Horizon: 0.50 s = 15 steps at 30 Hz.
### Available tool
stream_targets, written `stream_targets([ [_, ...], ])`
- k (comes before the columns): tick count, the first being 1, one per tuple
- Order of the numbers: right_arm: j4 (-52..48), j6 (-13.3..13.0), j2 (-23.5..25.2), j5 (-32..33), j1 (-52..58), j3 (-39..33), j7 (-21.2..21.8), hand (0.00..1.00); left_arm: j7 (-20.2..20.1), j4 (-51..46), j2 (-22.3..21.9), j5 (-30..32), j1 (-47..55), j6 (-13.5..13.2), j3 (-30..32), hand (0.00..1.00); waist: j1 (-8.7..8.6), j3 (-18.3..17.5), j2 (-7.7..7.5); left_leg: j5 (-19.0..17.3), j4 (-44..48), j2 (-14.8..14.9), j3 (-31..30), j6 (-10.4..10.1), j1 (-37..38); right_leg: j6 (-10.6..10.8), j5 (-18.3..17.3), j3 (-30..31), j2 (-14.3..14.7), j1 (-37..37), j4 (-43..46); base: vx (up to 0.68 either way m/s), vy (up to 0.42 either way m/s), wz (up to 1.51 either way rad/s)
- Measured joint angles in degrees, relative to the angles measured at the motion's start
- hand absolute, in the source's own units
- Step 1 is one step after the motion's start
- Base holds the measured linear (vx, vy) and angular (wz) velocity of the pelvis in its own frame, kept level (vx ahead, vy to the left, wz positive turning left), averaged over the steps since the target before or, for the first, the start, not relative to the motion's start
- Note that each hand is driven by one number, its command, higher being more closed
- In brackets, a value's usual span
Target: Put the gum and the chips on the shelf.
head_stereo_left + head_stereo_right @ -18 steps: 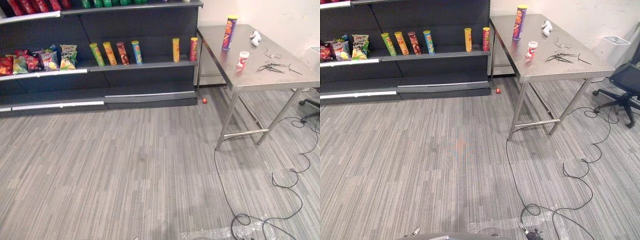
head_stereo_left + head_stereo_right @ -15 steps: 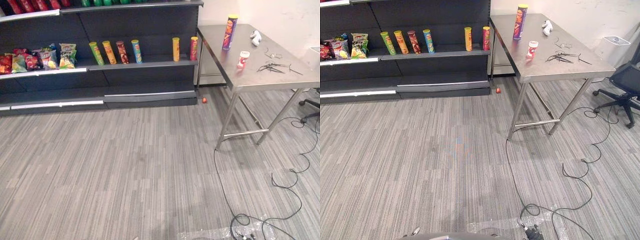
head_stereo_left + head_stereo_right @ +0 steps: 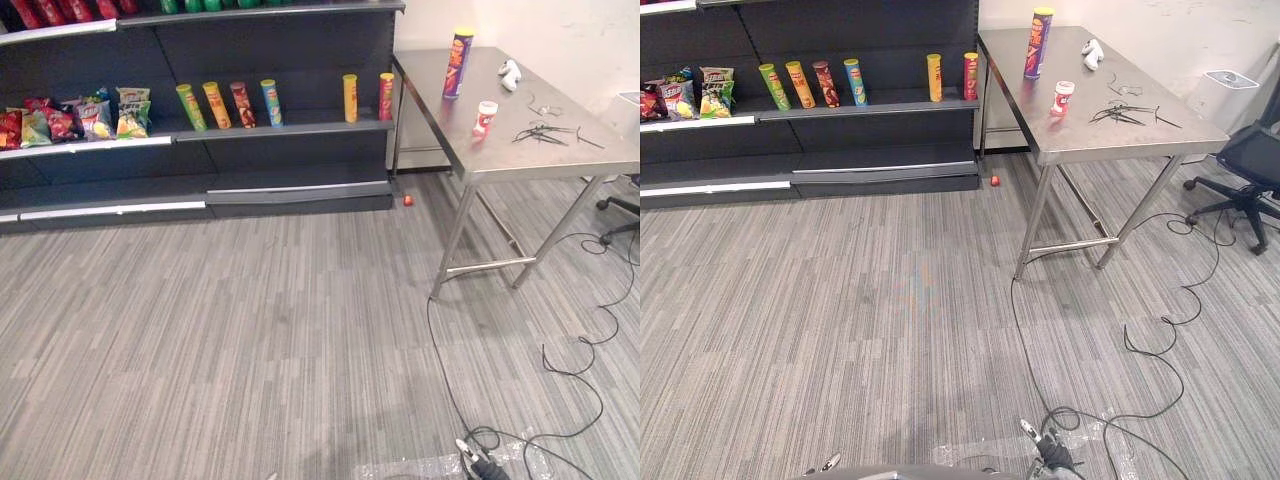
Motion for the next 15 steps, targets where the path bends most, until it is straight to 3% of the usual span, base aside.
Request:
stream_targets([
  [4,0.26,0.85,0.03,-0.70,-0.10,-1.20,1.37,0.00,0.71,1.22,-0.08,0.05,-0.81,1.31,1.20,0.00,0.05,0.14,-0.25,-0.07,-0.01,0.01,-0.01,-0.10,0.45,0.00,0.00,-0.14,0.01,0.56,-0.17,0.00,0.000,0.00],
  [6,0.43,-0.18,0.10,-1.35,-0.17,-1.19,1.34,0.00,0.85,1.54,-0.25,0.12,-0.83,1.44,1.94,0.00,0.05,0.12,-0.21,-0.07,-0.02,0.00,0.02,-0.10,0.53,0.00,0.00,-0.13,0.01,0.63,-0.16,0.00,0.000,0.00],
  [11,0.55,-5.54,0.73,-6.07,-0.20,-0.51,-1.03,0.00,2.34,1.54,-0.50,0.12,-0.83,1.97,2.60,0.00,0.12,0.22,-0.39,-0.06,-0.02,0.01,0.01,-0.09,0.97,0.00,-0.01,-0.16,0.00,1.05,-0.10,-0.04,-0.017,0.00],
  [15,0.51,-7.23,0.63,-6.50,-0.12,1.21,-1.04,0.00,3.03,1.53,-0.51,0.11,-0.87,1.97,2.60,0.00,0.12,0.28,-0.53,-0.02,-0.02,0.03,-0.24,-0.03,0.88,-0.01,-0.01,-0.45,0.00,1.07,-0.13,-0.04,-0.019,0.03],
])
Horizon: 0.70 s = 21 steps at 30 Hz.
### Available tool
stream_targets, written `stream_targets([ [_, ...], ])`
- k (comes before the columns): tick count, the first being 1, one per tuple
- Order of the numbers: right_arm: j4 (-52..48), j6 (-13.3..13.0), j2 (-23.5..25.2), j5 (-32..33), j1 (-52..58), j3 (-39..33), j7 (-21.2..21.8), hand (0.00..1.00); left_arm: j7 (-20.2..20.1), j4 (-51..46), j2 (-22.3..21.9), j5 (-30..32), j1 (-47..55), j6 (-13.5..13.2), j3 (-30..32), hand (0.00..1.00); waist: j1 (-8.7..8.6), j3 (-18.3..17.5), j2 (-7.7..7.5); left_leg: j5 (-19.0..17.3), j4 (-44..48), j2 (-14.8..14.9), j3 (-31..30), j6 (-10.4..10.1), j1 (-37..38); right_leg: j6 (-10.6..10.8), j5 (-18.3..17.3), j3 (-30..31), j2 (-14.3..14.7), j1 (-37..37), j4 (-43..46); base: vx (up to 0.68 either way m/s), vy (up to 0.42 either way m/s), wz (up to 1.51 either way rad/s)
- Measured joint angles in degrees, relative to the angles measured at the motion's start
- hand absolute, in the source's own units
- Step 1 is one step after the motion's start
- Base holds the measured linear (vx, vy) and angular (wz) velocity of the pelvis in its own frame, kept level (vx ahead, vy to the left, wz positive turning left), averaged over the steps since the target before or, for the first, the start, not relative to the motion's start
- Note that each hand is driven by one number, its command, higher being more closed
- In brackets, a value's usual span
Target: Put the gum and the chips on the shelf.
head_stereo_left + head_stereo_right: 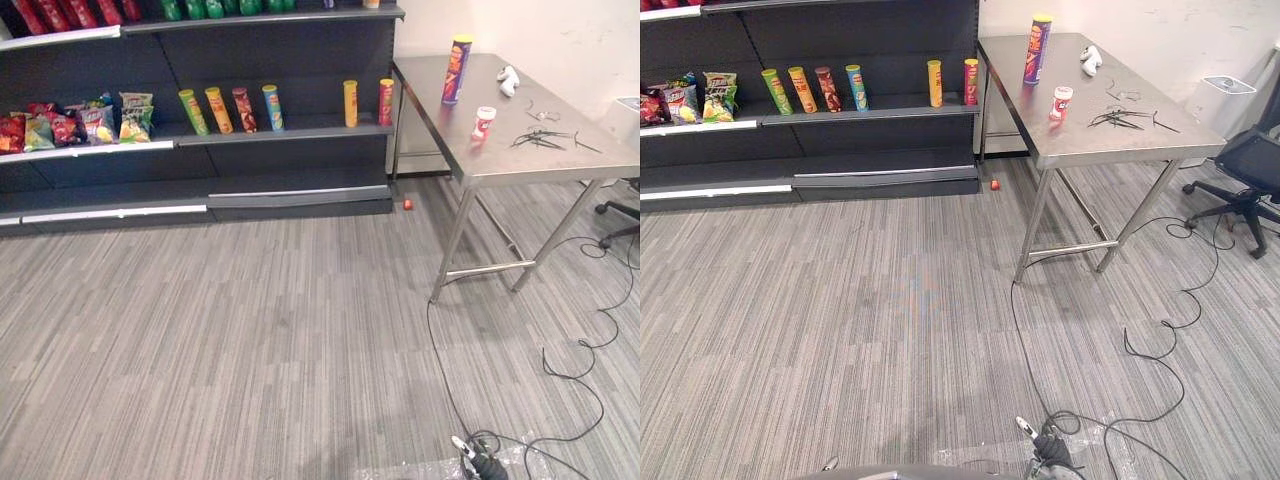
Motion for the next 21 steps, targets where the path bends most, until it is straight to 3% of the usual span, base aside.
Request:
stream_targets([
  [5,-0.23,0.02,0.03,0.20,-0.02,0.26,-0.04,0.00,1.96,0.00,0.03,0.00,-0.33,-0.01,0.00,0.00,0.06,0.25,-0.29,0.10,0.05,0.08,-0.76,0.05,-0.83,-0.28,-0.22,-1.00,0.00,-0.41,0.26,-0.02,-0.021,0.08],
  [8,-0.72,1.22,-0.10,1.34,-0.99,1.20,0.29,0.00,3.72,-0.08,0.10,0.05,-1.60,-0.82,1.76,0.00,-0.18,2.96,-0.92,-1.89,5.02,0.54,-0.65,-0.93,-1.97,-1.45,-2.66,-1.49,-0.56,-0.79,4.49,-0.01,-0.031,0.10],
  [9,-1.35,1.77,0.20,1.29,-1.28,1.46,1.30,0.00,3.47,-0.27,0.38,-0.45,-1.94,-1.40,2.63,0.00,-0.17,4.37,-1.79,-4.07,12.34,1.13,-0.31,-1.21,-5.25,-1.97,-4.74,-1.83,-1.20,-2.29,7.82,-0.09,-0.050,0.27],
  [10,-2.30,2.36,0.55,1.13,-1.29,2.58,2.31,0.00,2.58,-1.14,1.06,-0.77,-1.97,-1.80,2.97,0.00,-0.08,5.42,-3.23,-4.79,21.97,1.50,-0.12,-1.10,-10.23,-2.35,-6.78,-2.29,-2.19,-3.54,10.87,-0.10,-0.065,0.31],
  [11,-2.49,2.40,0.59,1.00,-1.35,3.07,2.69,0.00,2.12,-2.23,1.22,-0.85,-2.02,-2.07,3.10,0.00,-0.06,5.95,-3.72,-4.78,27.68,1.98,-0.12,-1.09,-13.04,-2.38,-7.39,-2.63,-2.48,-3.87,11.93,-0.10,-0.079,0.27],
  [13,-4.07,2.43,-0.42,0.72,-1.37,5.67,2.51,0.00,1.23,-3.91,0.07,-0.86,-1.55,-2.41,4.15,0.00,0.23,7.10,-2.19,-3.99,44.39,5.44,-0.18,-1.17,-21.15,-3.60,-9.77,-2.40,-1.70,-3.96,15.25,-0.02,-0.020,0.04],
  [14,-4.59,2.42,-0.59,0.76,-1.34,6.14,2.42,0.00,1.20,-4.08,-0.24,-0.86,-1.37,-2.52,4.53,0.00,0.18,7.52,-2.60,-4.87,46.55,5.90,-0.11,-1.05,-22.28,-3.51,-10.47,-2.10,-1.73,-3.79,15.92,0.06,0.058,-0.14],
  [15,-4.76,2.48,-0.88,0.75,-1.81,6.94,2.33,0.00,1.12,-4.20,-0.48,-0.88,-1.10,-2.77,4.62,0.00,0.15,7.86,-1.95,-7.08,46.33,6.27,0.01,-0.93,-22.99,-3.63,-11.12,-1.24,-2.06,-3.56,16.99,0.10,0.091,-0.23],
  [17,-4.63,2.66,-1.34,0.72,-2.30,7.50,2.36,0.00,0.75,-4.68,-0.89,-2.02,-0.98,-3.27,4.88,0.00,0.25,8.22,-1.97,-8.06,42.08,6.86,1.74,-0.87,-24.04,-3.50,-12.04,0.16,-3.38,-3.64,18.19,0.12,0.122,-0.27],
  [21,-5.00,2.20,-2.66,0.67,-2.29,9.43,2.62,0.00,0.58,-5.58,-2.94,-2.85,-0.68,-4.16,7.90,0.00,1.27,8.75,-0.91,-2.97,24.62,7.74,1.32,-1.69,-26.24,-0.88,-13.78,4.16,-6.07,-3.39,18.22,0.23,0.258,-0.46],
])
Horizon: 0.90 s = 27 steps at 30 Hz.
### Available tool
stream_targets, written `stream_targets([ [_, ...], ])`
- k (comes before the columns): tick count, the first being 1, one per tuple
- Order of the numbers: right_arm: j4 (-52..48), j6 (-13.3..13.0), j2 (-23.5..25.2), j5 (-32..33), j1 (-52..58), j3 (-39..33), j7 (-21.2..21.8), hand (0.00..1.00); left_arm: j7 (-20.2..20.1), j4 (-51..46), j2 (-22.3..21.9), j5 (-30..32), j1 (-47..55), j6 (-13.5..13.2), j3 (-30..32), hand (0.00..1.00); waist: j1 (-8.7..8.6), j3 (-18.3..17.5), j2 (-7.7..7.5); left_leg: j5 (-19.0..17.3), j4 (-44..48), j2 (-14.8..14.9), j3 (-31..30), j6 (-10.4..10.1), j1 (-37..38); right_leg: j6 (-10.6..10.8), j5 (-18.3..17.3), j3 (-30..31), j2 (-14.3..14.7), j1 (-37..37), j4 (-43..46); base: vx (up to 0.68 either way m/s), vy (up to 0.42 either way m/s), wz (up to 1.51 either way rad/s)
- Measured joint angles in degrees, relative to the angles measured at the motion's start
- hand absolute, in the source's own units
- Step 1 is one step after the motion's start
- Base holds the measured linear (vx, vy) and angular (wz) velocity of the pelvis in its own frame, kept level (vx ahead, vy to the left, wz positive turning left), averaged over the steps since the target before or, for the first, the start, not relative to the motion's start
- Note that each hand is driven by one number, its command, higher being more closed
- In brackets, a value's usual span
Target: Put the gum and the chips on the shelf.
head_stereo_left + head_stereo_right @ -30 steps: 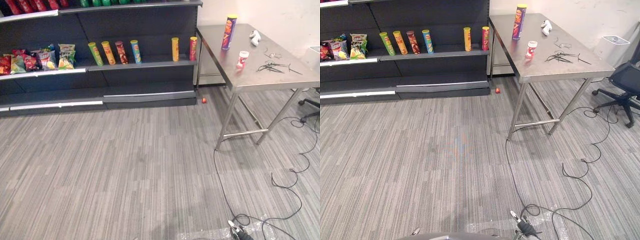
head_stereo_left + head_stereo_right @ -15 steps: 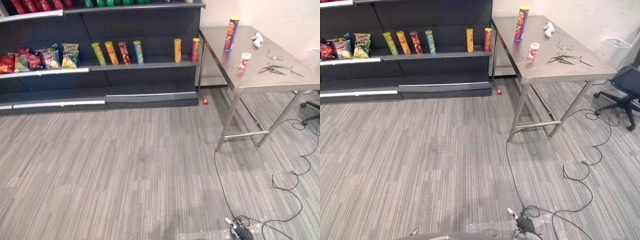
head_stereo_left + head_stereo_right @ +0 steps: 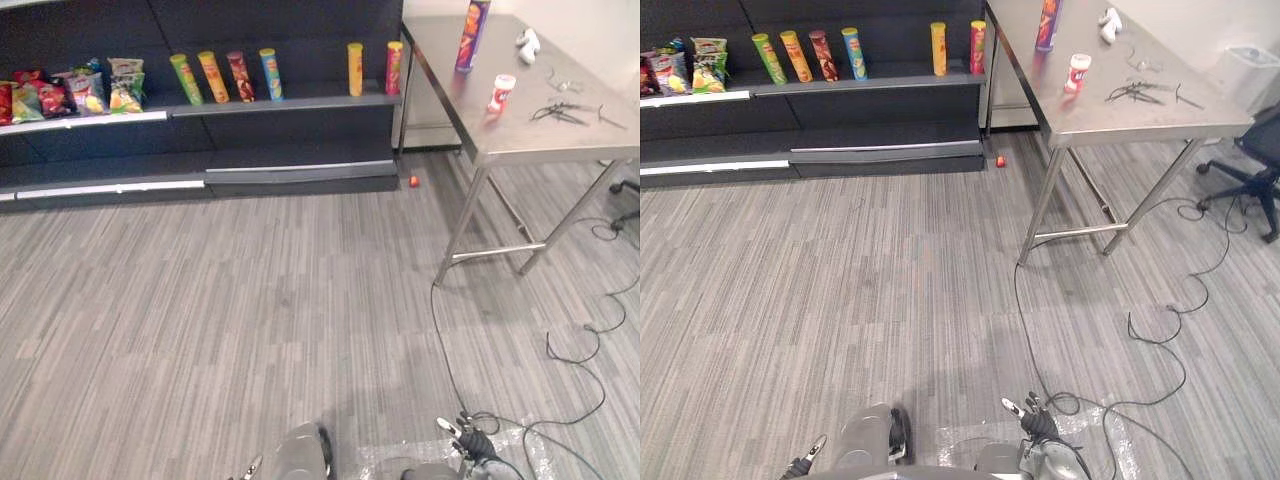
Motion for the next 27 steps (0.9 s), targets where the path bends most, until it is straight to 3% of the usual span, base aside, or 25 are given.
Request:
stream_targets([
  [1,0.00,-0.09,-0.62,0.00,0.13,0.72,0.02,0.00,0.00,-0.72,-1.12,0.01,0.88,-0.42,1.18,0.00,0.38,0.10,0.79,1.16,-4.02,0.98,-1.58,-0.64,0.19,1.48,-0.90,1.48,0.00,0.86,0.01,0.32,0.420,-0.62],
  [2,0.06,-0.07,-0.70,-0.02,0.11,1.20,-0.05,0.00,0.01,-0.79,-1.53,-0.03,1.58,-0.53,2.39,0.00,0.46,0.02,0.86,4.63,-3.29,1.95,-1.61,-1.06,0.44,3.11,-2.05,2.99,-0.53,2.15,-0.03,0.36,0.454,-0.63],
  [3,0.11,-0.06,-0.30,-0.26,0.06,1.40,0.01,0.00,-0.02,-0.76,-1.32,0.05,2.06,-0.47,2.94,0.00,0.64,-0.39,1.06,5.51,-1.56,1.17,-1.45,-0.77,0.63,3.11,-2.66,3.90,-1.49,2.87,-0.44,0.43,0.450,-0.58],
  [4,0.76,0.15,0.45,-0.95,0.45,1.11,0.13,0.00,-0.01,-0.96,-0.85,0.11,2.60,-0.86,3.33,0.00,0.92,-1.44,-0.83,2.72,2.25,-0.43,-0.79,1.41,-0.12,2.48,-2.97,5.76,-2.74,4.02,-1.52,0.46,0.358,-0.37],
  [5,0.75,0.14,1.47,-2.58,0.70,0.94,0.19,0.00,-0.02,-0.92,-0.03,0.13,2.47,-0.94,3.23,0.00,0.75,-2.08,-1.71,-0.64,5.11,-1.66,-0.01,2.28,-1.08,2.12,-2.15,7.84,-3.06,3.90,-0.25,0.46,0.299,-0.25],
  [7,1.24,0.15,2.45,-4.42,0.90,-0.52,0.03,0.00,-0.03,-0.44,0.72,0.27,1.71,-0.62,3.02,0.00,0.30,-3.25,-3.26,-3.32,6.61,-4.55,0.44,3.43,-0.19,2.50,0.24,8.78,-5.43,3.72,1.84,0.40,0.239,0.08],
  [8,1.56,0.12,2.59,-4.74,0.92,-0.89,-0.01,0.00,0.00,-0.22,0.90,0.53,1.50,-0.41,2.69,0.00,0.27,-3.56,-3.16,-4.00,6.75,-5.31,0.65,3.68,0.40,2.38,1.12,9.26,-6.01,3.70,2.87,0.51,0.377,0.06],
  [11,1.80,-0.25,2.03,-5.01,1.28,-2.77,0.01,0.00,-0.71,1.62,1.97,1.13,0.92,-0.19,0.22,0.00,0.15,-5.11,-2.69,-6.37,3.53,-8.47,2.79,6.21,5.74,1.36,8.07,10.49,-9.20,-2.90,19.78,0.43,0.263,-0.09],
  [12,1.70,-1.02,1.82,-4.94,1.21,-3.06,-0.07,0.00,-1.37,1.54,2.63,1.25,0.89,-0.03,-1.49,0.00,0.02,-5.09,-2.71,-6.86,1.32,-9.55,3.41,7.08,8.81,1.31,13.40,10.30,-10.40,-7.14,29.07,0.43,0.190,-0.14],
  [13,1.69,-2.07,1.68,-4.12,1.20,-3.32,-0.72,0.00,-1.69,1.46,2.81,1.76,0.79,0.23,-1.82,0.00,-0.08,-4.80,-2.26,-7.23,-1.06,-10.38,3.38,7.42,12.28,0.40,12.64,9.18,-10.60,-11.41,38.28,0.35,0.137,-0.17],
  [14,1.64,-2.43,1.68,-3.58,1.19,-3.30,-1.18,0.00,-1.70,1.44,2.82,2.07,0.79,0.30,-1.89,0.00,-0.19,-4.85,-2.36,-7.16,-2.26,-10.65,3.38,7.67,14.15,-1.11,11.46,8.09,-10.60,-13.09,41.87,0.35,0.094,-0.11],
  [15,1.58,-3.10,1.69,-2.01,1.12,-3.07,-2.05,0.00,-1.77,1.52,3.11,2.47,0.95,0.40,-2.74,0.00,-0.64,-4.84,-2.17,-6.80,-4.44,-10.68,3.54,8.07,17.69,-1.62,8.30,4.71,-9.68,-15.47,45.85,0.36,0.042,-0.04],
  [17,0.80,-4.08,1.50,-0.35,1.10,-2.79,-2.50,0.00,-2.07,1.52,3.15,2.31,0.88,0.83,-3.52,0.00,-1.40,-4.64,-1.41,-6.75,-7.42,-9.35,3.88,8.06,22.41,-2.32,2.46,-1.50,-6.20,-20.77,42.51,0.35,-0.003,-0.05],
  [20,-1.87,-5.75,1.16,0.17,1.31,-2.99,-2.51,0.00,-2.77,1.21,2.05,2.30,0.17,0.93,-2.88,0.00,-1.79,-3.76,0.24,-6.78,-10.21,-6.96,4.82,8.02,26.02,-2.16,2.09,-5.46,-3.60,-26.41,31.67,0.37,-0.099,-0.12],
  [22,-3.97,-6.86,1.32,0.15,1.70,-3.35,-2.52,0.00,-3.34,0.36,0.66,2.27,-0.49,0.84,-1.41,0.00,-2.93,-3.60,1.57,-8.43,-11.76,-4.35,4.66,5.25,28.39,-0.73,6.27,-7.36,-2.59,-28.35,15.88,0.37,-0.167,0.13],
  [24,-4.05,-7.08,1.87,-0.03,1.99,-4.05,-2.56,0.00,-3.37,0.31,-0.27,2.22,-1.69,0.79,1.04,0.00,-2.68,-3.45,1.13,-11.61,-11.72,-3.17,4.60,1.79,30.88,0.01,12.26,-5.35,-2.87,-28.38,2.65,0.47,-0.286,0.05],
  [25,-4.16,-7.13,2.13,-0.08,2.18,-4.44,-2.56,0.00,-3.29,0.31,-0.55,2.24,-1.75,0.80,1.70,0.00,-2.72,-3.47,1.01,-13.16,-11.24,-2.91,4.45,1.30,31.89,0.62,12.94,-4.68,-3.27,-28.14,1.31,0.51,-0.334,0.05],
  [26,-4.83,-7.00,1.92,-0.59,2.44,-5.03,-2.65,0.00,-3.11,0.54,-1.88,2.26,-1.65,0.86,3.02,0.00,-2.71,-3.51,0.68,-15.75,-10.60,-1.68,3.30,0.26,34.37,0.73,17.34,-4.50,-3.60,-28.32,4.77,0.55,-0.331,0.15],
  [27,-5.15,-6.68,1.56,-0.67,2.37,-5.05,-2.68,0.00,-3.06,0.73,-2.16,2.34,-1.75,0.95,3.48,0.00,-2.86,-3.89,1.65,-15.79,-10.45,-1.09,2.59,0.27,34.70,0.56,17.55,-5.01,-3.29,-28.83,7.16,0.68,-0.415,0.33],
])
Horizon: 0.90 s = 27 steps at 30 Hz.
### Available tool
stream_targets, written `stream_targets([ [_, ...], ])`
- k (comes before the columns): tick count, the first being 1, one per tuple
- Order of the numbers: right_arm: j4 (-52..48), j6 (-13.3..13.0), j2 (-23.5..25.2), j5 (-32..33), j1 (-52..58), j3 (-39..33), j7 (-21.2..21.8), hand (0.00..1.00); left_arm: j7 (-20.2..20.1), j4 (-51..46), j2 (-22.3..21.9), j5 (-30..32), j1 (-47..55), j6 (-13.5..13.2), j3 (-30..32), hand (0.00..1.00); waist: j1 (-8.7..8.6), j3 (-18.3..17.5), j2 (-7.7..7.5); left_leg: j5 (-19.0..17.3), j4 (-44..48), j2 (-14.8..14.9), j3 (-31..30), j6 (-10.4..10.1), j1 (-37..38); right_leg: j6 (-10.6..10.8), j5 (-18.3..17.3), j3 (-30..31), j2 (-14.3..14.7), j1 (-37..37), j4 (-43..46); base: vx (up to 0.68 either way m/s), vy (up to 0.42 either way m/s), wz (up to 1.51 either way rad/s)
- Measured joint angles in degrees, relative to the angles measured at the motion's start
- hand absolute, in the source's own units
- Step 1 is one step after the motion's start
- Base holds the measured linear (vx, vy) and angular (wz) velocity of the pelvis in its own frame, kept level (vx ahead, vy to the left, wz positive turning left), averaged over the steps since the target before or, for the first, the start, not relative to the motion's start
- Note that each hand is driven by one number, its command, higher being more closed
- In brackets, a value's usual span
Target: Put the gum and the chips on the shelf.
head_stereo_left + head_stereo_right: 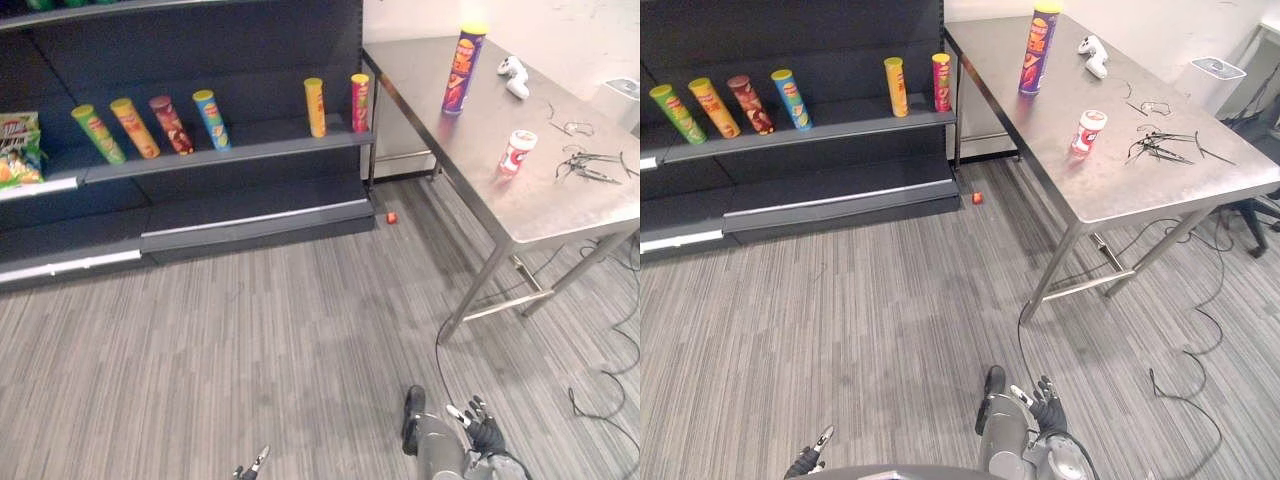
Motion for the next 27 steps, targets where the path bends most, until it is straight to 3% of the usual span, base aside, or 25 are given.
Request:
stream_targets([
  [1,-0.29,0.86,-0.54,-0.35,-0.20,-0.12,-0.22,0.00,-0.01,-0.32,-0.88,0.01,-0.76,-0.06,-0.08,0.00,0.00,-0.64,1.43,2.82,1.70,1.79,-2.99,0.00,-0.12,-2.92,-1.94,-1.03,0.61,-0.75,4.75,0.55,-0.352,0.35],
  [4,-0.31,2.40,-0.78,-1.81,-0.22,-0.09,-1.42,0.00,1.31,-0.90,-2.27,0.13,-1.58,0.00,2.49,0.00,0.28,-0.70,1.80,9.67,7.92,4.75,-6.48,-0.20,-1.53,-4.24,-8.02,-3.75,1.57,1.91,8.41,0.52,-0.388,0.28],
  [6,-0.19,3.42,-0.74,-2.10,-0.21,0.13,-1.85,0.00,1.69,-1.53,-2.60,0.16,-1.86,0.44,5.25,0.00,0.23,-0.69,1.84,16.02,20.11,7.19,-9.37,-0.45,-6.22,-4.89,-11.24,-5.41,2.80,5.70,8.33,0.47,-0.349,0.26],
  [7,0.24,3.65,-0.80,-2.13,-0.15,0.23,-2.07,0.00,1.53,-2.15,-2.67,0.27,-1.83,0.67,6.66,0.00,0.52,-0.36,1.34,21.39,31.25,9.19,-10.97,-1.79,-12.05,-5.01,-12.51,-5.85,4.18,8.42,6.72,0.28,-0.182,0.10],
  [8,0.23,3.95,-0.84,-2.20,-0.14,0.26,-2.22,0.00,1.51,-2.42,-2.74,0.34,-1.80,0.65,7.40,0.00,0.71,-0.44,1.67,20.91,37.42,10.07,-11.16,-2.53,-15.16,-5.45,-12.96,-5.97,5.00,9.87,5.67,0.35,-0.172,-0.04],
  [9,0.51,4.55,-0.94,-2.24,-0.12,0.37,-2.35,0.00,1.55,-2.43,-2.80,0.33,-1.80,0.67,8.39,0.00,1.07,-0.38,1.88,18.25,46.00,11.04,-10.53,-3.60,-20.21,-6.06,-13.36,-6.03,6.13,13.06,3.36,0.36,-0.109,-0.12],
  [10,1.28,4.73,-1.00,-2.23,0.08,0.64,-2.37,0.00,1.69,-2.43,-2.81,0.27,-1.83,0.65,8.54,0.00,1.44,-0.26,1.64,15.59,49.49,10.74,-8.87,-3.36,-24.02,-6.19,-13.50,-6.48,6.47,16.56,1.07,0.36,-0.089,-0.08],
  [12,1.92,5.21,-0.85,-2.12,0.40,0.54,-2.47,0.00,1.87,-2.37,-3.08,-0.77,-1.66,0.30,8.35,0.00,1.68,-0.09,1.31,12.29,46.88,10.47,-4.51,-2.65,-27.36,-5.40,-13.10,-7.07,6.40,21.12,-1.95,0.32,-0.049,0.05],
  [15,2.37,5.28,-0.60,-2.13,0.44,0.61,-2.47,0.00,2.12,-2.38,-3.02,-4.15,-1.41,-0.80,8.14,0.00,2.02,-0.07,0.67,10.87,29.65,8.38,2.16,-1.36,-28.76,-3.62,-13.77,-7.19,4.80,25.88,-4.59,0.35,0.061,0.04],
  [17,2.56,5.33,-0.30,-2.10,0.42,0.64,-2.50,0.00,2.28,-2.31,-2.38,-4.62,-1.27,-1.20,6.69,0.00,2.21,0.07,-0.08,12.00,18.70,6.44,2.56,-0.02,-29.38,-2.44,-14.54,-7.16,3.03,27.88,-5.38,0.34,0.162,0.09],
  [20,3.39,5.34,-0.27,-1.66,0.58,2.09,-2.54,0.00,3.34,-2.53,-2.21,-6.00,-0.13,-1.80,5.89,0.00,3.21,0.10,-1.07,18.06,0.83,5.53,0.77,-0.99,-29.78,0.98,-16.89,-6.13,0.18,31.30,-6.88,0.35,0.295,0.06],
  [21,3.39,5.32,-0.45,-1.59,0.57,2.75,-2.47,0.00,3.39,-2.54,-2.22,-6.35,0.19,-1.88,5.90,0.00,3.20,0.07,-1.01,18.53,-0.89,5.83,0.00,-0.83,-30.14,1.83,-17.41,-5.80,-0.07,31.87,-6.92,0.44,0.477,-0.19],
  [22,3.56,5.30,-0.54,-1.60,0.46,3.56,-2.34,0.00,3.41,-2.47,-1.98,-6.48,1.05,-1.92,5.91,0.00,3.46,0.10,-1.19,22.01,-0.86,6.68,-0.71,-2.31,-30.36,3.44,-18.38,-3.82,-0.53,32.80,-7.01,0.46,0.493,-0.61],
  [23,4.38,5.29,0.21,-1.72,-0.05,3.49,-2.24,0.00,3.46,-1.70,-0.89,-6.54,2.30,-1.89,5.92,0.00,4.13,-0.40,-1.86,25.13,2.06,5.54,-0.49,-2.38,-29.91,3.79,-18.83,0.02,-1.61,33.18,-8.23,0.41,0.380,-0.83],
  [24,5.23,5.28,1.05,-1.85,-0.70,3.41,-2.13,0.00,3.61,-1.32,-0.34,-6.46,3.02,-2.03,5.71,0.00,4.28,-0.83,-3.15,24.56,4.06,5.02,-0.36,-2.33,-30.22,3.44,-18.80,2.00,-1.79,33.40,-8.89,0.45,0.282,-0.87],
  [25,5.75,5.20,2.65,-2.15,-1.24,2.82,-2.06,0.00,3.84,-0.97,1.03,-6.70,3.23,-2.08,4.11,0.00,3.99,-1.03,-4.87,20.50,8.90,4.34,-0.47,-1.91,-31.20,2.15,-16.77,6.39,-1.12,33.95,-9.73,0.44,0.222,-0.57],
  [27,6.42,5.22,3.29,-2.28,-1.06,2.27,-2.26,0.00,3.89,0.59,2.64,-6.60,2.78,-1.69,1.74,0.00,3.46,-1.58,-5.57,16.76,13.64,3.26,-0.50,-1.27,-31.28,2.38,-12.44,8.18,-1.99,34.98,-10.37,0.41,0.279,-0.27],
])
